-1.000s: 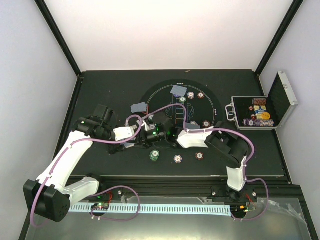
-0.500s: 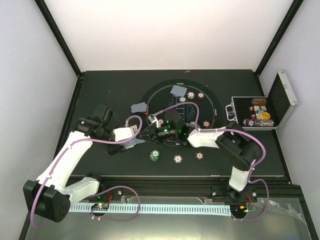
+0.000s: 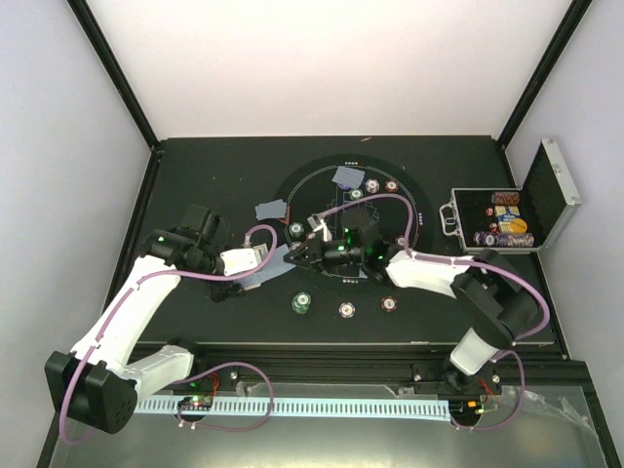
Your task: Distribute texas hold em gaming equipment
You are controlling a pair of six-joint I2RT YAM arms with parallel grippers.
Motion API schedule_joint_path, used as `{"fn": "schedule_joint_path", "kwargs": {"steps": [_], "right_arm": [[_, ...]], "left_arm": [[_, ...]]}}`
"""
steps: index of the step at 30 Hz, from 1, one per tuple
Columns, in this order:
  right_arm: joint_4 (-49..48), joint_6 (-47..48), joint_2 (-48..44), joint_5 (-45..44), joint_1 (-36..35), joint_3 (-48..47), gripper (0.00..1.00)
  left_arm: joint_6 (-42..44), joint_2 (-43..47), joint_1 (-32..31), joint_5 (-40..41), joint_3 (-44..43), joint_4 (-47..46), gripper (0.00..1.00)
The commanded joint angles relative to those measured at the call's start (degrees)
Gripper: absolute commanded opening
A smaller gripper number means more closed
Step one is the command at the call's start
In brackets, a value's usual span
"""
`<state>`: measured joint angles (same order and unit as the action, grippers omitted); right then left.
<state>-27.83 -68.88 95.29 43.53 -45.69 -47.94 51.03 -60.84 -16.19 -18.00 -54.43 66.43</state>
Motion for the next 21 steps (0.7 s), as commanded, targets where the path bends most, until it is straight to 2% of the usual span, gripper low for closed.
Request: {"fn": "schedule_joint_path", "kwargs": {"steps": [1,3,6,9,12,15,21], "right_arm": [[7.0,5.1,-5.7,0.2,4.6,0.9,0.01],[14.4,10.5,-7.6,0.2,7.5,-0.9,0.01],[31.0,22.1,-8.3,-3.4,11.3,-7.6,0.01],[52.0,37.1,-4.4,-15.1,12.4,-20.3,0.01],[65.4,47.6,1.2,-29.6,12.1,-32.0,0.01],[67.3,56.4,5.3,-44.4,10.9,-39.9,0.01],[58.3,79.1,12.7,-66.3,6.2,-44.2,0.01]], "left_arm": [[1.1,1.0,0.1,-0.4,-2.5,0.1,0.01],[1.1,1.0,0.1,-0.2,-2.5,0.1,0.02],[0.9,1.1,0.1,-0.2,-2.6,0.1,0.02],[0.7,1.0,0.1,-0.2,-2.6,0.3,0.02],[0.7,1.2,0.1,0.0,-2.6,0.4,0.02],[0.5,1.5,0.1,0.3,-2.5,0.7,0.02],[0.2,1.8,0.1,0.5,-2.3,0.8,0.02]]}}
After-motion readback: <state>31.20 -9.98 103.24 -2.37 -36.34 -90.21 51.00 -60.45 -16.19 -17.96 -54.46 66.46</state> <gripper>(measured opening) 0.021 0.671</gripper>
